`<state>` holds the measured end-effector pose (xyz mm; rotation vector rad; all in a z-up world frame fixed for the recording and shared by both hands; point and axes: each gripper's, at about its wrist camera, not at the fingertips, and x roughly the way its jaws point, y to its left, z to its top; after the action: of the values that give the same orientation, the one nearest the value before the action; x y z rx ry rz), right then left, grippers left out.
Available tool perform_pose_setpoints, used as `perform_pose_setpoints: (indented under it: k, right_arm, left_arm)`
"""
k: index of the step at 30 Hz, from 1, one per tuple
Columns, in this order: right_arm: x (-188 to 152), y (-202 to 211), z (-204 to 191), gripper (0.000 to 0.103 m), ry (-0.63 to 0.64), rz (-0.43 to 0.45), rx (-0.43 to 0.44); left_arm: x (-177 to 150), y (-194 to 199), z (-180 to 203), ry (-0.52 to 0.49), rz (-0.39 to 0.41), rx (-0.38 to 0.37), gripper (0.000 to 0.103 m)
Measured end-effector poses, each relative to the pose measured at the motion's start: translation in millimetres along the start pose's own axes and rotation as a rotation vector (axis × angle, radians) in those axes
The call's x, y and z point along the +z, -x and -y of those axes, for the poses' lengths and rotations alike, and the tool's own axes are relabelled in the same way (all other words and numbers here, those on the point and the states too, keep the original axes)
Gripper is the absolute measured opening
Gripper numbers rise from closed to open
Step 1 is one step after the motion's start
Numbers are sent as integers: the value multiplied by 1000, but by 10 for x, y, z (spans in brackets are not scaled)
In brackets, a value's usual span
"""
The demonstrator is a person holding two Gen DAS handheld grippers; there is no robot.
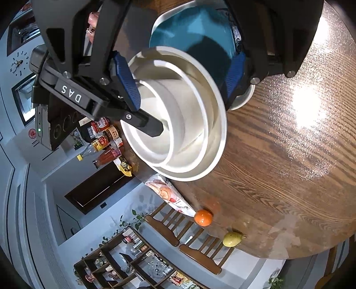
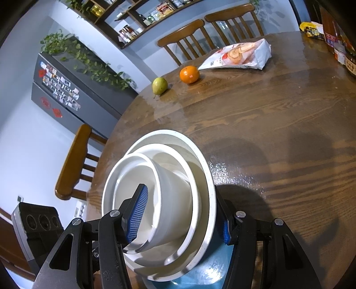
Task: Organize plates and bowls
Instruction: 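Lower the bowl stack toward the teal plate with both tools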
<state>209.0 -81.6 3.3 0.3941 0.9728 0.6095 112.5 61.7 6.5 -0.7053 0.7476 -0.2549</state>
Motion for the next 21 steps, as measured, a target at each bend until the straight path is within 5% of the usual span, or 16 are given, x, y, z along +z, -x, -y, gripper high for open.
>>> perform_pose_setpoints:
  k: [21]
  right_arm:
    - [-141, 16, 3, 58, 5, -18, -18]
  left_arm:
    - [-122, 31, -53, 20, -35, -9, 71]
